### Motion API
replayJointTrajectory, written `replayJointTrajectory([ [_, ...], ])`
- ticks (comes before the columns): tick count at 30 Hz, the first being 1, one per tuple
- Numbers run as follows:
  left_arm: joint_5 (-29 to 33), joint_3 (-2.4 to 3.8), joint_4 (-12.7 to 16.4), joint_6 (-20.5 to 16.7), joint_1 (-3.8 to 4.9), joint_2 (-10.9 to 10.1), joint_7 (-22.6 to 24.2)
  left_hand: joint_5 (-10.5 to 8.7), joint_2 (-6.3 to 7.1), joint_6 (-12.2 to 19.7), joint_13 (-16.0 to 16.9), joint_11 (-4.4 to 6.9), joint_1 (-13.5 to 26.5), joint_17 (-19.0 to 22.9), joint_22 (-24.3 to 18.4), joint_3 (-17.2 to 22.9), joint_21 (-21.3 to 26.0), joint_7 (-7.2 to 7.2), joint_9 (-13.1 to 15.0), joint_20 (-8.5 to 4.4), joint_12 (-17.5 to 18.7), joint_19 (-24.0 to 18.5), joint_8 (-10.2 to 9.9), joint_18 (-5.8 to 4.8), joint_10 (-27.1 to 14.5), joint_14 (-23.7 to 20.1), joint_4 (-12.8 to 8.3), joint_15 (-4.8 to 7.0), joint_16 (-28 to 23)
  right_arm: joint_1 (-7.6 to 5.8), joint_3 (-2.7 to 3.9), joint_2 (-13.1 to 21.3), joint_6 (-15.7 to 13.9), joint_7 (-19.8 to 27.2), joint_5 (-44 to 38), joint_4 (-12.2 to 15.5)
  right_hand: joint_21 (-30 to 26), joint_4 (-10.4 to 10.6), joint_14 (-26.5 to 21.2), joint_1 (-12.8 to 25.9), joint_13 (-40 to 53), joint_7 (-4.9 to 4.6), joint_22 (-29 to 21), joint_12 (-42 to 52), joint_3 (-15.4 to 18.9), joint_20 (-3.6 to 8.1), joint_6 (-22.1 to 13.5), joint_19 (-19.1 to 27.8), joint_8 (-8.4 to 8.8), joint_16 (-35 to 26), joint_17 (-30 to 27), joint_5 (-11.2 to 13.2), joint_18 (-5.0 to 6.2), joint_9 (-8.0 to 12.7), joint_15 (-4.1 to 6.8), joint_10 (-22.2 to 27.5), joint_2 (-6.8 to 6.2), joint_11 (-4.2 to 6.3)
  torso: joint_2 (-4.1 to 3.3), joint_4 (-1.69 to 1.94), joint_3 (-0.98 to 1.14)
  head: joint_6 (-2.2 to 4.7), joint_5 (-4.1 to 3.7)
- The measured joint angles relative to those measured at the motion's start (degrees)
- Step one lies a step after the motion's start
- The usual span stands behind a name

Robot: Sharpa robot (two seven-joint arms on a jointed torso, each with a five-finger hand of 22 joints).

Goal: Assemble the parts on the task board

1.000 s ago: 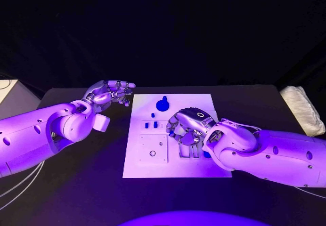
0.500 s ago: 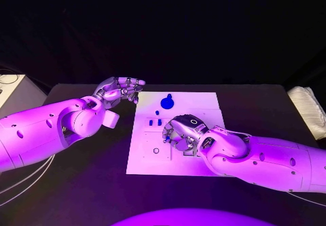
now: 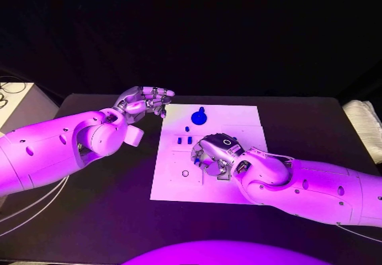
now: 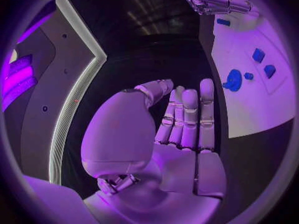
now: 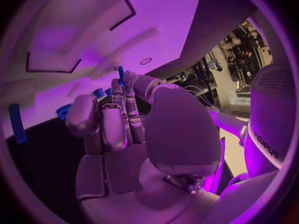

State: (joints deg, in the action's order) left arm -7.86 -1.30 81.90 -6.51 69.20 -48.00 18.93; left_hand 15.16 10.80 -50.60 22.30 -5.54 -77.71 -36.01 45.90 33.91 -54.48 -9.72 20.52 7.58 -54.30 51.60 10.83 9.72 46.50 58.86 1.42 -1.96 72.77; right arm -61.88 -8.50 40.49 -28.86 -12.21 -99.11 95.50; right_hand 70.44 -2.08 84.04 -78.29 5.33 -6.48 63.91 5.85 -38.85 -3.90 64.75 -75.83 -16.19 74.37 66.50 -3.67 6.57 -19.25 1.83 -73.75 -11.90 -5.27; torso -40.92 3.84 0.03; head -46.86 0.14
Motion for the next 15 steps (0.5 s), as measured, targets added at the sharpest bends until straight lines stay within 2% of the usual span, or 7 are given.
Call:
replayJointTrajectory([
  [15,0.0,0.0,-0.04,0.01,0.0,-0.01,-0.46,0.0,0.0,0.0,0.01,0.0,0.0,0.0,-0.06,0.0,0.0,0.0,0.0,0.0,0.0,0.0,0.0,0.0,0.0,0.0,0.0,0.0,0.0,0.12,-0.05,-0.6,0.01,-0.46,-1.16,-1.14,0.0,0.01,0.01,0.0,0.0,0.0,0.0,0.0,0.01,0.0,0.0,0.0,0.0,0.0,-0.01,0.0,0.0,0.0,-0.02,0.05,0.0,0.05,0.01,0.01,0.02,-0.1,0.09],
])
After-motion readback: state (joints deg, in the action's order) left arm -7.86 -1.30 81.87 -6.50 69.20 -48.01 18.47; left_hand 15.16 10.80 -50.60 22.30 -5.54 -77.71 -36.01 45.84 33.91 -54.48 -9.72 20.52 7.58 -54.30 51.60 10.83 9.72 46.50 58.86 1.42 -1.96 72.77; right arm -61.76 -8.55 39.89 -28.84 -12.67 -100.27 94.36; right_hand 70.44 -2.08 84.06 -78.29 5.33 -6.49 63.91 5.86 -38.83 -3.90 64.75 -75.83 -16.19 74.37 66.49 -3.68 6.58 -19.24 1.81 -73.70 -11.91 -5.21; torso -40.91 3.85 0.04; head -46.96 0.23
